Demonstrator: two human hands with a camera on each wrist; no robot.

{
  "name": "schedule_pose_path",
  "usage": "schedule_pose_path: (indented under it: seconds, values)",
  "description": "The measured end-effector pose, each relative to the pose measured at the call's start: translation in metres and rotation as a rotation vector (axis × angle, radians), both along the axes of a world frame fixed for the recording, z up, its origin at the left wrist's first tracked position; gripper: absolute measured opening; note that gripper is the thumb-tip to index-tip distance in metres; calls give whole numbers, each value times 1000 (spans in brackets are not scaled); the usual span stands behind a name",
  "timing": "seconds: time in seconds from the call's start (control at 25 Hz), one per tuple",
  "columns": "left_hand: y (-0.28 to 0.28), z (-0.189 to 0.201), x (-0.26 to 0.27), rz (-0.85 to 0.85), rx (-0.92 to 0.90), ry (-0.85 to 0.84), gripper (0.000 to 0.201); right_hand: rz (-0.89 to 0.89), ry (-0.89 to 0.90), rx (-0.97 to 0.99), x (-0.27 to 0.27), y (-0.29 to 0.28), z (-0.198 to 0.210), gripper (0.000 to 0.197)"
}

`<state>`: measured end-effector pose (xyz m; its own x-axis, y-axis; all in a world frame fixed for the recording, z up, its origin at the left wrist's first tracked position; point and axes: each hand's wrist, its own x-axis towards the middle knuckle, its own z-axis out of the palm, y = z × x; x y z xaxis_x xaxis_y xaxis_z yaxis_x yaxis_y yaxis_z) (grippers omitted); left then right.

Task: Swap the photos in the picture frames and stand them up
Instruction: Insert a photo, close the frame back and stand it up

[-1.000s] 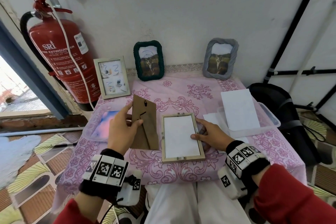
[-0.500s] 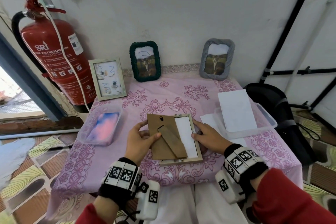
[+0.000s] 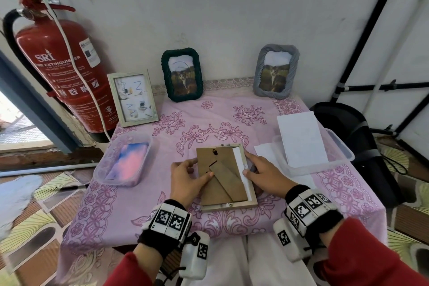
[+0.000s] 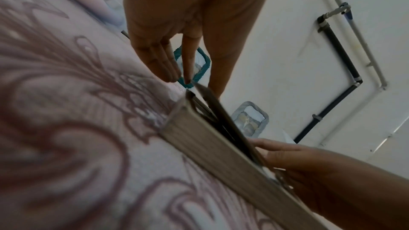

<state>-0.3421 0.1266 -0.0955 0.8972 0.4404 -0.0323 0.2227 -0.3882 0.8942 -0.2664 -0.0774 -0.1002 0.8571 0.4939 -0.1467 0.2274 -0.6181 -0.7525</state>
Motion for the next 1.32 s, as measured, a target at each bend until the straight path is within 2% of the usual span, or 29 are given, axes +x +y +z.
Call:
schedule_pose_path:
  seconds: [0.44, 0.6, 0.76, 0.84, 0.92, 1.08, 1.32]
  values:
    - [-2, -11, 6, -21, -50, -9, 58, 15, -11, -17, -2, -1, 3, 65]
    - [-1, -15, 10, -25, 46, -24, 52, 21, -1, -40, -2, -1, 4, 65]
    - [2, -18, 9, -62, 36, -10, 48, 15, 24, -38, -2, -2, 5, 61]
    - [5, -18, 9, -63, -21, -1, 33, -5, 47, 21, -1, -1, 6, 51]
    - [10, -15, 11, -58, -196, -21, 8, -30, 49, 102, -1, -2, 7, 44]
    - [22, -11, 16, -81, -384, 12, 7, -76, 12, 87, -1, -1, 8, 41]
    - [24, -17, 17, -109, -343, -5, 15, -112, 14, 31, 1, 3, 9, 38]
